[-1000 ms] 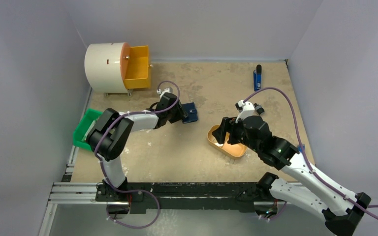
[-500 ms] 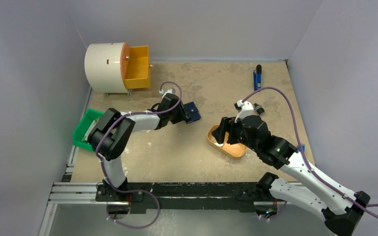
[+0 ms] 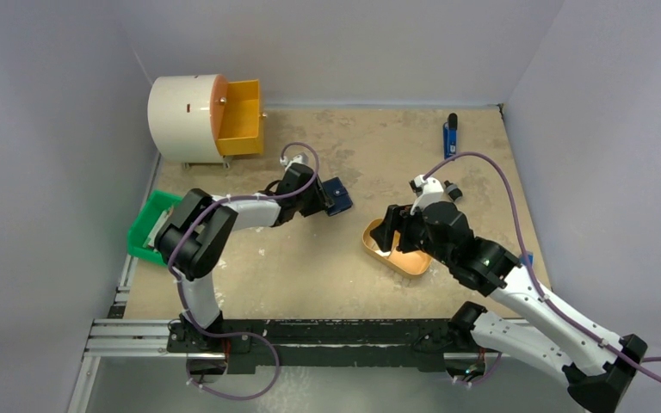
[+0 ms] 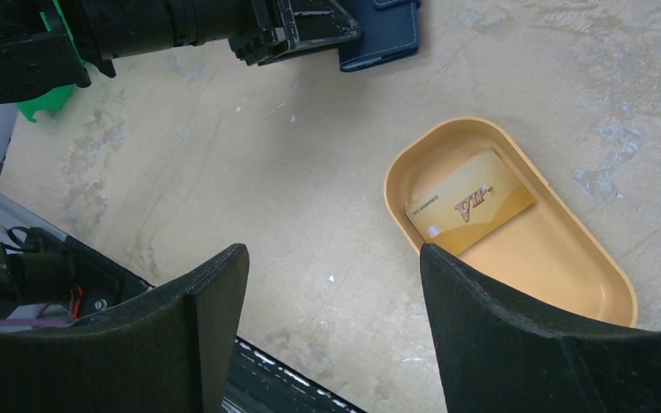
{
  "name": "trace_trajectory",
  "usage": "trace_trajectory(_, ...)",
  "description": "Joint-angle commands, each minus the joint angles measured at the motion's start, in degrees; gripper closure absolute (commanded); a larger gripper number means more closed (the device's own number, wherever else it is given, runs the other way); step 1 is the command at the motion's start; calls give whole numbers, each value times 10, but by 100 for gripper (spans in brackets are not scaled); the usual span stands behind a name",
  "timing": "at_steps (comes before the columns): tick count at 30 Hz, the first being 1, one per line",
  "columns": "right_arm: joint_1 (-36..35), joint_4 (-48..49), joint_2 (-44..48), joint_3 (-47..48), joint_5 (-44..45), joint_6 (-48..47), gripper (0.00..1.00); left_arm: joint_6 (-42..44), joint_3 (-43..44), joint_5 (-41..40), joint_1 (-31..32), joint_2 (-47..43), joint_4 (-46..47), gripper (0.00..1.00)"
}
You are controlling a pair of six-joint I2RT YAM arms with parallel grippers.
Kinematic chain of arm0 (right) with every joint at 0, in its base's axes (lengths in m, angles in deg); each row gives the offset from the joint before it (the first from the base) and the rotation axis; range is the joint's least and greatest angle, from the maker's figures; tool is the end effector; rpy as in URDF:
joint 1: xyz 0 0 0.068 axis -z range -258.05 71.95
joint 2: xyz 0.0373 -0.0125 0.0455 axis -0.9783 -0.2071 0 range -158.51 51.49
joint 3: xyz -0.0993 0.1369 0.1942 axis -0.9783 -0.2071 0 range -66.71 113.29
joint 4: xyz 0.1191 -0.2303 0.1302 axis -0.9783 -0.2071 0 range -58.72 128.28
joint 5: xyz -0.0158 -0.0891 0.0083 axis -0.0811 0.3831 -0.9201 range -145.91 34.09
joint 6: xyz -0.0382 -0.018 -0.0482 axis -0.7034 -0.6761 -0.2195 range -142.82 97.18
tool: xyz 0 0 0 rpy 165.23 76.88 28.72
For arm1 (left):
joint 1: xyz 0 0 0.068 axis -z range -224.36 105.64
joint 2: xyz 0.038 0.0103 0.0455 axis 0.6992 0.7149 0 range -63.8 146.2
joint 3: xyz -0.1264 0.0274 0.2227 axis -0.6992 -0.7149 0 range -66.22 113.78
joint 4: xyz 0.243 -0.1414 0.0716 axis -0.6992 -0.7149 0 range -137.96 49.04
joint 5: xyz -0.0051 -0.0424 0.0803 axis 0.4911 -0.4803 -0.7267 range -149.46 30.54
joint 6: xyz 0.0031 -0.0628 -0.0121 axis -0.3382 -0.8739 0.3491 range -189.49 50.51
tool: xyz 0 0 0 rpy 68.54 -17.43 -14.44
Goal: Put the credit cards into the card holder
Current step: Place the card holder at the center of the board, then reset both arms
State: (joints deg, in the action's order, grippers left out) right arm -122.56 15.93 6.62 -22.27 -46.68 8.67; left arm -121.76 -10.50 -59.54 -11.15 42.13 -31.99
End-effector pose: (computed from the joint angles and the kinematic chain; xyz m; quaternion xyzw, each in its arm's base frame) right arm 0.1719 0.1578 0.2989 -0.0499 0.8298 0.2869 0.4761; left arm 0.3377 -0.2209 0.0975 -0.1510 0.8982 -0.2798 0.3037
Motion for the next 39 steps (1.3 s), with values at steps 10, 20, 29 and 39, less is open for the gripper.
trace_trajectory(10, 0, 8, 16, -3, 2, 3, 25, 3, 14, 16, 13, 21, 7, 63)
trace_trajectory(20, 0, -14, 22, 21, 18, -13, 24, 20, 10, -49, 13, -58, -43, 52)
trace_trajectory(29, -1, -20, 27, 42, 48, -36, 24, 80, -25, -254, 59, -316, -225, 45)
trace_trajectory(39, 0, 29, -64, 13, 49, -29, 26, 120, -107, -396, 80, -649, -377, 47)
